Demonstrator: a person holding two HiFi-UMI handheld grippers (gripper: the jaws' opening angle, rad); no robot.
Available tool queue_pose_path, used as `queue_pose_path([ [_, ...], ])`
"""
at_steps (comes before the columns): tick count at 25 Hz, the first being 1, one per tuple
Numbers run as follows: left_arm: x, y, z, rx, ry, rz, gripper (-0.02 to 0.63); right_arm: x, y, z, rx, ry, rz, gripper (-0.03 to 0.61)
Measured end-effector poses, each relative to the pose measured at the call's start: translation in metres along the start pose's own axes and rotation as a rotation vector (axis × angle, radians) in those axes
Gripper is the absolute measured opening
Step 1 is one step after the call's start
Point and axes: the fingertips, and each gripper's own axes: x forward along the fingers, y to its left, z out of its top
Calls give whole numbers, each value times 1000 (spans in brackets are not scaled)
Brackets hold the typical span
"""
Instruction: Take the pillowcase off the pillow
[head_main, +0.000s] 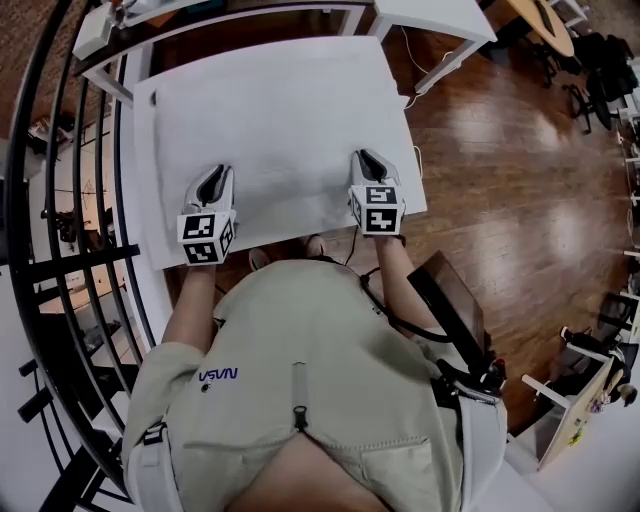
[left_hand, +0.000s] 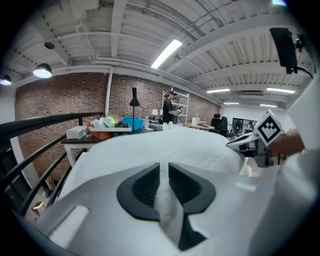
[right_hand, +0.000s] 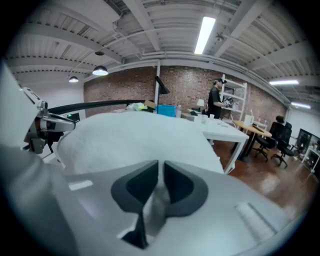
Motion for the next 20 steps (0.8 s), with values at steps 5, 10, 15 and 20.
queue_pose_path([
  [5,-21,-6,81,44,-159,39,16,-21,-3,69,49,-151,10,5],
  [10,-43,-1,149,103,-286,90,5,-41,-4,145,55,-306,5,4],
  [15,-67,-15,182,224,-357,172,3,-69,-2,192,40,-418,9,3],
  [20,-85,-31,185,171,-369,154,5,-92,17,208,49,-499,25,3],
])
